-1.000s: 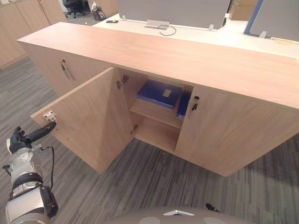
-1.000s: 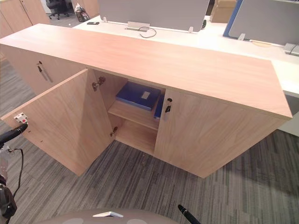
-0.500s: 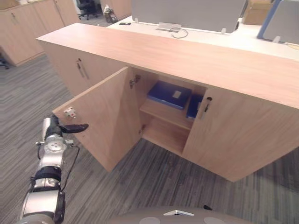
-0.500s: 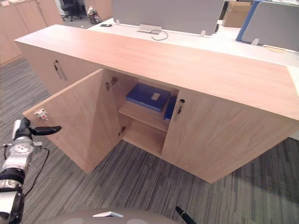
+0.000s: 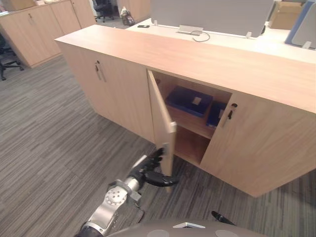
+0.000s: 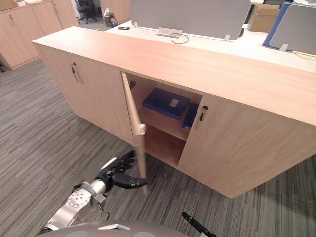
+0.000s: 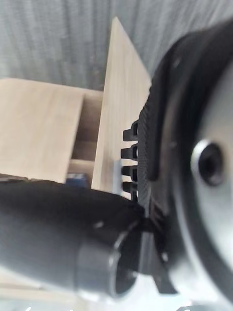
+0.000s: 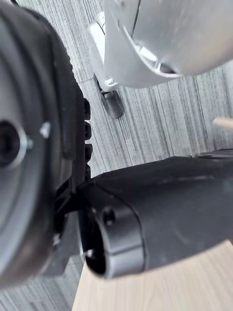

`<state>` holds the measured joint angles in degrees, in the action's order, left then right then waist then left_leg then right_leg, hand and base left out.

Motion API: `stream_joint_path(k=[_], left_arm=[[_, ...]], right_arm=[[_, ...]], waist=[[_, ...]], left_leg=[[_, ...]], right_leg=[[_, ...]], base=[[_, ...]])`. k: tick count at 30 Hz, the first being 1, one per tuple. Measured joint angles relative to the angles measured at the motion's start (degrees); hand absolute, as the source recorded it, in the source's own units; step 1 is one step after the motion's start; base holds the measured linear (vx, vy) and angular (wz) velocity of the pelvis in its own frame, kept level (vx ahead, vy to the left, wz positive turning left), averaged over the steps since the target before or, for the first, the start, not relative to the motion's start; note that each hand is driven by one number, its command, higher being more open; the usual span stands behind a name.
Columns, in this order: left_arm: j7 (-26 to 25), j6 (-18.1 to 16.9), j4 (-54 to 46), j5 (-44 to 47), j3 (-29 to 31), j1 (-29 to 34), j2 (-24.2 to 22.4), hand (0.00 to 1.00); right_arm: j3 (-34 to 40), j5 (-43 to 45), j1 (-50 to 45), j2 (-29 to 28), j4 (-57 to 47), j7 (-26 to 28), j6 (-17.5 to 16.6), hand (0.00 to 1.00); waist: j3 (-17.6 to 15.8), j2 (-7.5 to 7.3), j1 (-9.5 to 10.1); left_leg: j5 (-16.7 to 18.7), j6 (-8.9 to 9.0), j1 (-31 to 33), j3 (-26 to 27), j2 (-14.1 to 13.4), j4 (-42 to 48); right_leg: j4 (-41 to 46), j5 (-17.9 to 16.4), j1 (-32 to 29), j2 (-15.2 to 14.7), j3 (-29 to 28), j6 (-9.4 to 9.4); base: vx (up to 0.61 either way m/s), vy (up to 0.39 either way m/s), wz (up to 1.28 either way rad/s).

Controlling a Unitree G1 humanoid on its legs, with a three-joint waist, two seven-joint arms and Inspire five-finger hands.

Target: Walk over to the cabinet, pick up the folder, carry it to the office cabinet, place the folder inside the office cabinet, then close the office cabinet door

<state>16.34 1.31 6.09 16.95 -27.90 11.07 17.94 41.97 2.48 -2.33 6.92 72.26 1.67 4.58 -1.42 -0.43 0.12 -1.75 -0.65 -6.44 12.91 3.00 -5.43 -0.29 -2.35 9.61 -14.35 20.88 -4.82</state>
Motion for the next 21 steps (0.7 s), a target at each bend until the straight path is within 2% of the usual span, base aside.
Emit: stream_joint_path(k=[4, 9, 13, 17, 21], left_arm=[[5.30, 0.42, -3.34, 6.03, -4.72, 3.06, 0.32, 1.00], [5.64, 1.53, -3.32, 10.00, -4.98, 3.02, 2.24, 1.00], [5.32, 1.53, -2.26, 11.60, -4.93, 3.01, 2.62, 1.00], [4.32, 1.53, 7.16, 16.03, -3.16, 2.09, 0.28, 1.00], [2.39, 1.53, 22.69, 16.92, 4.46, 1.69, -3.11, 1.00]], right_arm=[[-2.15, -0.06, 0.18, -0.10, 0.30, 0.08, -0.03, 1.00], [-5.08, -2.08, 1.23, -0.08, 1.05, -0.10, -0.46, 1.00], [-8.18, -2.09, 1.56, -0.09, 1.03, -0.62, -0.56, 1.00], [-10.48, -2.08, 1.55, -0.58, 1.01, -1.00, -0.67, 1.00], [-11.20, -2.13, 0.75, -1.09, 1.03, -1.16, -0.69, 1.00]], waist=[[-0.70, 0.05, -0.58], [-0.97, -0.06, -0.66], [-1.01, -0.13, -1.43], [-1.30, -0.61, -1.89], [-1.79, -1.49, -1.98]], left_leg=[[0.01, -0.13, -0.05, 0.00, -0.26, 0.02], [0.08, 0.01, -0.10, -0.02, -0.64, 0.01], [0.08, 0.02, -0.22, -0.28, -0.66, 0.00], [0.16, 0.14, -0.79, 0.07, -0.70, -0.02], [0.21, 0.23, -1.03, 0.57, -0.86, -0.02]], right_leg=[[-1.00, 0.40, 0.51, 0.48, 0.07, -0.59], [-1.16, 0.24, 0.67, 1.24, 0.22, -0.33], [-1.54, 0.22, 1.16, 1.32, 0.60, -0.30], [-1.77, 0.23, 1.57, 1.39, 0.35, -0.31], [-1.93, 0.39, 1.60, 1.54, -0.12, -0.58]], base=[[0.06, -0.032, -0.01], [0.01, -0.049, 0.00], [-0.02, -0.035, 0.04], [-0.02, -0.016, -0.05], [-0.02, -0.026, -0.07]])
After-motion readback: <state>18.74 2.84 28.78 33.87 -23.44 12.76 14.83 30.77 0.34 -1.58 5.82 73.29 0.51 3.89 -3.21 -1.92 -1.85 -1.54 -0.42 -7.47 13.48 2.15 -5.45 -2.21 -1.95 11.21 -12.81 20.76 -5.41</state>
